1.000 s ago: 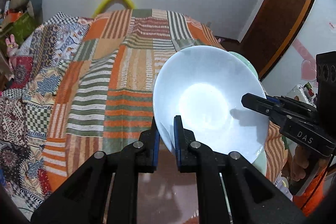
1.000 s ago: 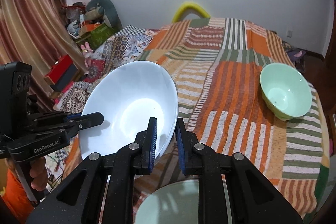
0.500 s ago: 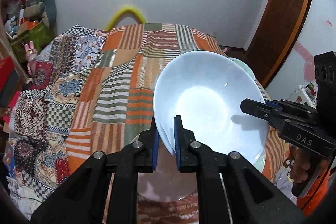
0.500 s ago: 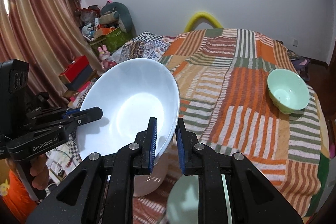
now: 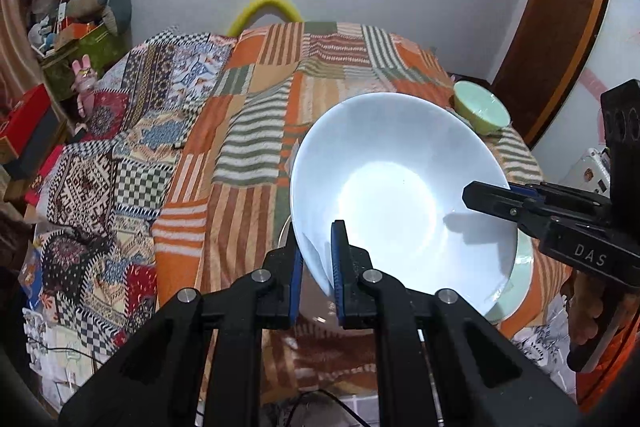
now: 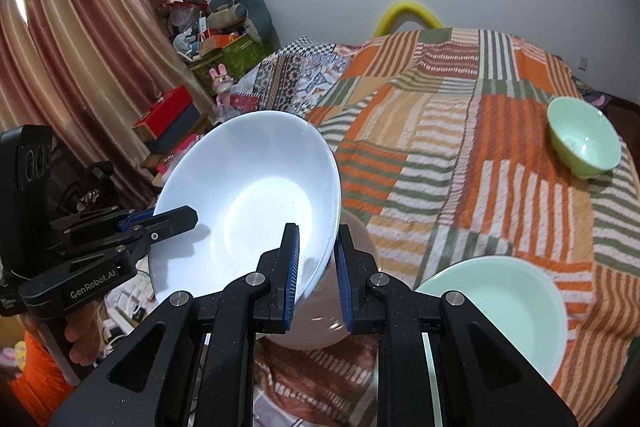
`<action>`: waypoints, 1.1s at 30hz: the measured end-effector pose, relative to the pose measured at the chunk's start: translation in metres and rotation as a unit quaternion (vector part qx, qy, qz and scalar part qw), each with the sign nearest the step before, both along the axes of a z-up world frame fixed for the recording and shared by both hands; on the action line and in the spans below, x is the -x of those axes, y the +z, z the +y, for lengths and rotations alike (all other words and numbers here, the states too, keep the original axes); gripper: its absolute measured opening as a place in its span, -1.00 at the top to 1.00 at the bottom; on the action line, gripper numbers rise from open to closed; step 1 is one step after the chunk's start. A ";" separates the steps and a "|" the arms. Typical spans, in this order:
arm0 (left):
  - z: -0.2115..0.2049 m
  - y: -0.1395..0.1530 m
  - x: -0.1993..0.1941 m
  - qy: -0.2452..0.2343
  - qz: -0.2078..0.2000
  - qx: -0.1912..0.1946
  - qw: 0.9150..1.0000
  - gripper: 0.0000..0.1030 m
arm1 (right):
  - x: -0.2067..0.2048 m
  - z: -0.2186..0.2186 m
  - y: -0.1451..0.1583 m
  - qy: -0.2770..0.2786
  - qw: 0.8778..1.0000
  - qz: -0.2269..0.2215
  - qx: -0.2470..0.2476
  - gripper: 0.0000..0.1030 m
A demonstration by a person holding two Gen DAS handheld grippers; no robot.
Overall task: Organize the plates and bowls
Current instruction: 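Lift the white polka-dot bowl and carry it over the pink bowl with both tools, then lower the white polka-dot bowl into the pink bowl and open both tools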
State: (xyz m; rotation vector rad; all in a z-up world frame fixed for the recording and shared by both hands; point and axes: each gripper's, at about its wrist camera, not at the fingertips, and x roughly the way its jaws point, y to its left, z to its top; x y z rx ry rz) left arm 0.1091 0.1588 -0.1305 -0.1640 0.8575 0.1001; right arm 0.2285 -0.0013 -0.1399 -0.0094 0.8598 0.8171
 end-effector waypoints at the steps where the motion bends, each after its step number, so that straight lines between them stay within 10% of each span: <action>1: 0.002 -0.006 0.000 0.003 0.006 0.002 1.000 0.78 | 0.001 0.002 -0.004 0.001 1.000 0.004 0.002 0.69; 33: 0.008 -0.096 -0.028 0.008 0.104 -0.011 0.994 0.78 | -0.004 0.017 -0.076 -0.002 0.994 0.088 0.059 0.69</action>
